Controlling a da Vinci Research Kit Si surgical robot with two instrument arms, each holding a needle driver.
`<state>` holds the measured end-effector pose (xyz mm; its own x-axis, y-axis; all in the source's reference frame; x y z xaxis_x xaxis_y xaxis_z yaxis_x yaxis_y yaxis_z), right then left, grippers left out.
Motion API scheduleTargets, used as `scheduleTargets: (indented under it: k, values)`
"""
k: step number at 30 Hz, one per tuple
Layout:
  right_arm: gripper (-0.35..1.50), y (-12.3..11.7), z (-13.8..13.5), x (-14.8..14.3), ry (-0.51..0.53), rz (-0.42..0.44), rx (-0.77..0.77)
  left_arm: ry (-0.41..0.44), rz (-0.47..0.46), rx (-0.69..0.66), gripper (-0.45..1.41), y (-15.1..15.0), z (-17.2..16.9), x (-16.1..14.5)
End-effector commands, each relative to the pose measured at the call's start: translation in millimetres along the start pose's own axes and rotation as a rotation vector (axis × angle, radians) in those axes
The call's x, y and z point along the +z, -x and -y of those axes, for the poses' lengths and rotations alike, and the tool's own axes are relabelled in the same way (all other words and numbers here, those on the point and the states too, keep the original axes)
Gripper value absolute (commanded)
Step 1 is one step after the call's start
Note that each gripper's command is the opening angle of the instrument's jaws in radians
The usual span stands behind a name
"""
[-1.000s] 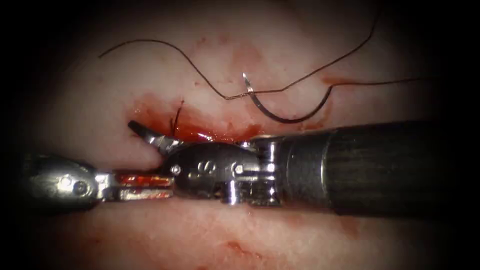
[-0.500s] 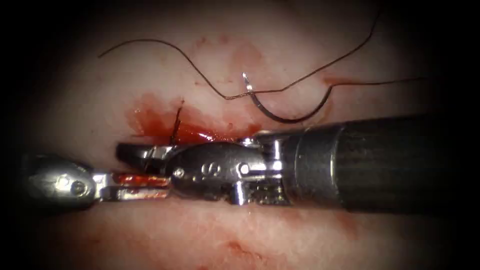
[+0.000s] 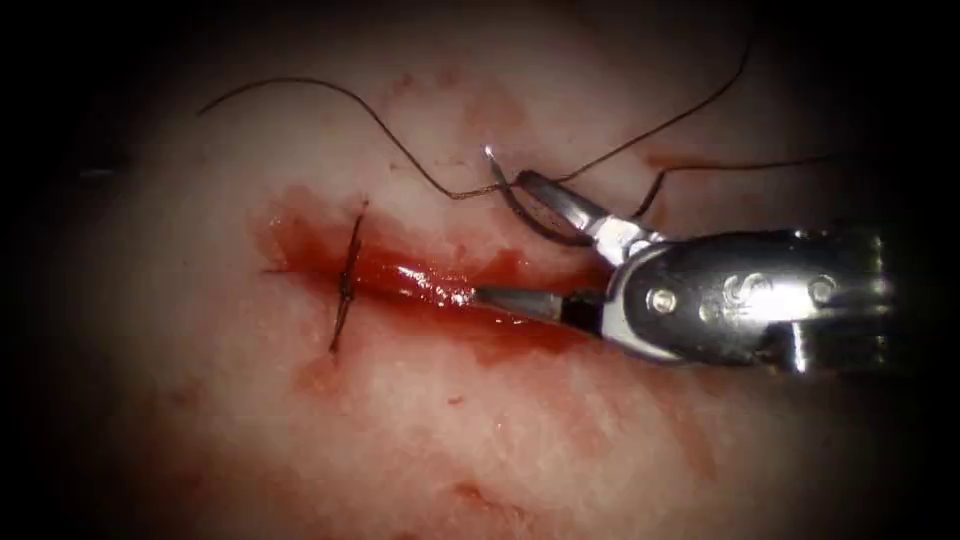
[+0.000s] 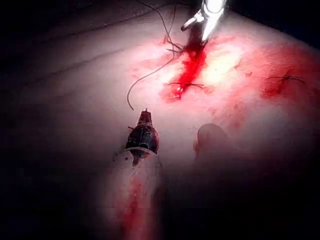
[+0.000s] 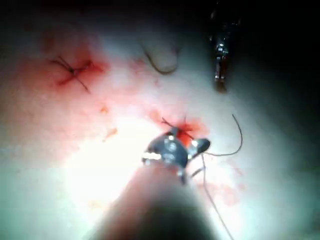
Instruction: Wound Closure
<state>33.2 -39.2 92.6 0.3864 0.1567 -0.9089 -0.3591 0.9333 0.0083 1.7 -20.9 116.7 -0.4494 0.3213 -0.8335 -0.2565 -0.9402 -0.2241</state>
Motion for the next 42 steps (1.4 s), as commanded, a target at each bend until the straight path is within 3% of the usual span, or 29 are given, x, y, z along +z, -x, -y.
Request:
scheduleTargets:
  k: [1,4,6,7,10,15,16,24,28,35,37,42]
  values:
    - [1.40,0.2,0.8,1.0,-0.002,-0.004,-0.004,-0.019,0.009,-0.014,-0.45,2.2,0.3,1.2]
    - [1.40,0.3,1.0,1.2,-0.003,-0.005,-0.006,-0.025,0.010,-0.034,-0.40,5.2,0.9,2.1]
    - [1.40,0.3,1.0,1.2,-0.003,-0.005,-0.006,-0.025,0.009,-0.063,-0.18,7.0,0.9,2.7]
    - [1.40,0.4,1.0,1.2,-0.001,-0.008,-0.005,-0.027,0.010,-0.111,0.22,8.3,1.0,3.0]
    - [1.40,0.4,1.0,1.1,-0.001,-0.008,-0.006,0.017,0.010,-0.205,0.71,9.6,0.5,3.0]
    - [1.40,0.5,1.2,1.2,-0.001,-0.008,-0.007,0.067,0.058,-0.248,0.88,10.1,-0.7,2.1]
    - [1.40,0.6,1.2,1.2,-0.002,-0.006,-0.008,0.087,0.080,-0.259,0.99,10.2,-1.1,1.5]
    - [1.40,0.6,1.3,1.2,-0.002,-0.006,-0.009,0.146,0.188,-0.282,0.96,8.6,-2.2,-3.5]
    - [1.40,0.8,1.4,1.3,-0.004,-0.001,-0.011,0.169,0.199,-0.339,0.86,3.3,-4.4,-4.9]
    - [1.41,0.8,1.4,1.2,-0.020,0.018,-0.009,0.215,0.164,-0.264,0.86,-4.8,-8.9,-0.6]
    - [1.41,0.8,1.4,1.0,-0.026,0.025,-0.005,0.210,0.151,-0.224,0.86,-6.3,-9.5,1.3]
    - [1.43,1.0,1.2,0.3,-0.046,0.039,0.009,0.166,0.017,-0.177,0.81,-8.1,-10.0,7.1]
